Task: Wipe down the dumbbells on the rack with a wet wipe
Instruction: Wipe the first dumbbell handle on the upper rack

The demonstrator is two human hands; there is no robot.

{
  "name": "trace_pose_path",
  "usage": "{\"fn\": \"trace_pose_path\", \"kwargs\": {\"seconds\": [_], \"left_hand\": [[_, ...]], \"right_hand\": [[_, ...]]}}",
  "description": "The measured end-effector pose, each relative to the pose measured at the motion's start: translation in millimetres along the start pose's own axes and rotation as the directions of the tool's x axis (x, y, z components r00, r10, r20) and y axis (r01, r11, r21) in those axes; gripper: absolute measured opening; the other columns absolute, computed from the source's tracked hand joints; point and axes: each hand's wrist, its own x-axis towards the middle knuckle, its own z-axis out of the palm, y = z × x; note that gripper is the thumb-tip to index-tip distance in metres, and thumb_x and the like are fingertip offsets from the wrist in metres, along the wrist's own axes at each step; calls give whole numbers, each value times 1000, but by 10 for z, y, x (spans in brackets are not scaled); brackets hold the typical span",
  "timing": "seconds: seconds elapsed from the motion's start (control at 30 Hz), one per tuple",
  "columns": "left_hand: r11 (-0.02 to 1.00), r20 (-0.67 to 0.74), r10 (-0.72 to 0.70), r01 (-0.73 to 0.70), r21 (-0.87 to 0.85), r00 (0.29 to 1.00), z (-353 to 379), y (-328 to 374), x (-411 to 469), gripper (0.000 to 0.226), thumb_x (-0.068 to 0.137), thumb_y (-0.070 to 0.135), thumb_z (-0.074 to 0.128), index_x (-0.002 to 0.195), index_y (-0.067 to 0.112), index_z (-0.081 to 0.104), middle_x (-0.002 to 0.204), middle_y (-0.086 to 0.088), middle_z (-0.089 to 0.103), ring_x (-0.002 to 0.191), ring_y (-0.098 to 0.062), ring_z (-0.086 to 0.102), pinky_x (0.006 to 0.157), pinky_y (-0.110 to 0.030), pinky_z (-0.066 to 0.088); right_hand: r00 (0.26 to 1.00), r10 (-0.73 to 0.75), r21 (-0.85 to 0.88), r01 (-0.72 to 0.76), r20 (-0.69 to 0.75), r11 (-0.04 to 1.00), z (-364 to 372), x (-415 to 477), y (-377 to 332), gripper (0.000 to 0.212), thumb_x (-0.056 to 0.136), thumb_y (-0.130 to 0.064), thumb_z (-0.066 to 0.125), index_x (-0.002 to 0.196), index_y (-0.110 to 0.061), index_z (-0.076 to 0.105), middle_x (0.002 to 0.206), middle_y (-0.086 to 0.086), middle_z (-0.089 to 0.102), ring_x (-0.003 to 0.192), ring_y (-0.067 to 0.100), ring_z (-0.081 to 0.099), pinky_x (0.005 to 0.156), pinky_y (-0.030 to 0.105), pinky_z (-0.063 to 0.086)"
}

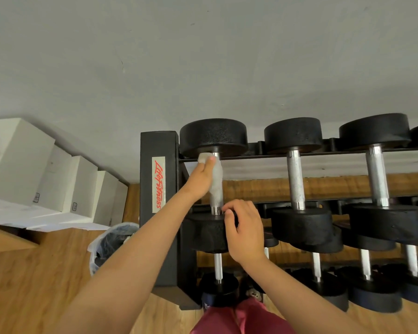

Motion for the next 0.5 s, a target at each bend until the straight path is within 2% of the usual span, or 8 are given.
{"fn": "trace_pose_path", "kwargs": {"seconds": [0.07,0.1,0.17,0.2,0.3,0.37,0.5], "left_hand": [[997,-62,-24,19,-78,998,85,58,55,57,104,50,27,138,7,41,121,-16,60,110,-25,60,92,-31,51],[998,-64,-23,19,-68,998,105,57,47,57,103,50,28,140,8,38,123,-18,59,109,-27,60,91,-33,52],[999,-6,-52,52,13,999,104,9,-23,64,102,53,27,151,12,22,138,-20,48,120,-32,55,102,-43,47],[995,21,-70,68,71,997,73,-16,-59,65,102,52,26,154,13,16,145,-19,43,126,-31,50,107,-41,43],[982,52,-54,43,185,997,-11,16,-73,62,105,46,24,153,8,18,150,-16,37,133,-23,40,101,-24,31],[988,5,-30,29,151,1000,-22,115,-13,60,106,44,25,152,5,22,147,-17,39,133,-26,42,101,-27,32],[998,-62,-69,69,5,996,80,110,45,59,105,44,29,150,8,21,141,-15,43,125,-31,49,108,-43,41]], "right_hand": [[1000,2,-6,-2,9,1000,4,3,6,32,94,-32,33,87,-20,62,83,-13,57,84,4,47,74,20,38],[1000,0,-5,0,11,1000,5,0,13,31,94,-31,34,86,-20,62,83,-13,56,84,4,47,74,20,38],[1000,-10,2,10,4,1000,7,0,24,30,94,-30,34,86,-20,62,83,-13,57,84,4,47,74,21,38],[1000,-11,6,11,2,1000,10,1,25,30,94,-30,35,86,-20,62,82,-13,57,84,4,48,74,21,39],[1000,-12,13,12,0,1000,15,7,23,30,94,-29,35,85,-20,62,82,-13,57,83,4,47,73,23,39],[1000,-15,13,15,2,1000,11,8,23,30,94,-29,34,85,-20,62,81,-13,56,83,4,46,73,24,40],[1000,-24,10,24,9,1000,5,7,27,31,94,-29,34,84,-19,62,80,-12,56,81,5,47,73,27,42]]}}
